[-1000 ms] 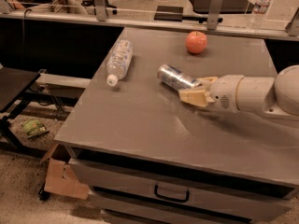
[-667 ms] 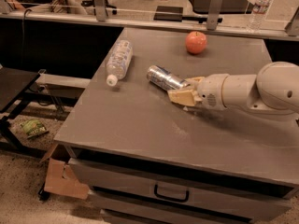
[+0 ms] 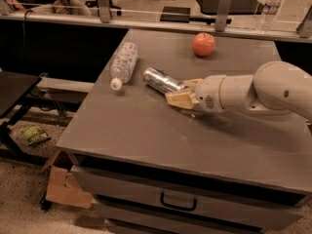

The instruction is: Move redbull can near blue plastic bottle

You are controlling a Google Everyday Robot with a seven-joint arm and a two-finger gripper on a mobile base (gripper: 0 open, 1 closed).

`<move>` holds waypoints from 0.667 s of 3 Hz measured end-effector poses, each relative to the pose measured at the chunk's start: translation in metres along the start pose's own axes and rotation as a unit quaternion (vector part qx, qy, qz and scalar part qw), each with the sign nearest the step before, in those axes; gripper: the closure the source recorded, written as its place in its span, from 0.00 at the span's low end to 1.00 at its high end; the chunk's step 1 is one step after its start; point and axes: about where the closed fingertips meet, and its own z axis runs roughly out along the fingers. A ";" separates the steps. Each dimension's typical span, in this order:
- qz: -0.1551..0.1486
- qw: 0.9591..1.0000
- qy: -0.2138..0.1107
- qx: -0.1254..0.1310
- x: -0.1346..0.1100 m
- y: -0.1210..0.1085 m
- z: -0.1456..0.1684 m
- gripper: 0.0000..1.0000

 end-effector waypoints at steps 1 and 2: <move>-0.002 1.000 -0.009 -0.023 -0.014 0.012 0.020 0.74; -0.010 0.999 -0.017 -0.036 -0.029 0.022 0.034 0.43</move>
Offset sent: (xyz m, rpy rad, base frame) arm 0.0112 0.0615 0.0192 0.0515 -0.0225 0.0917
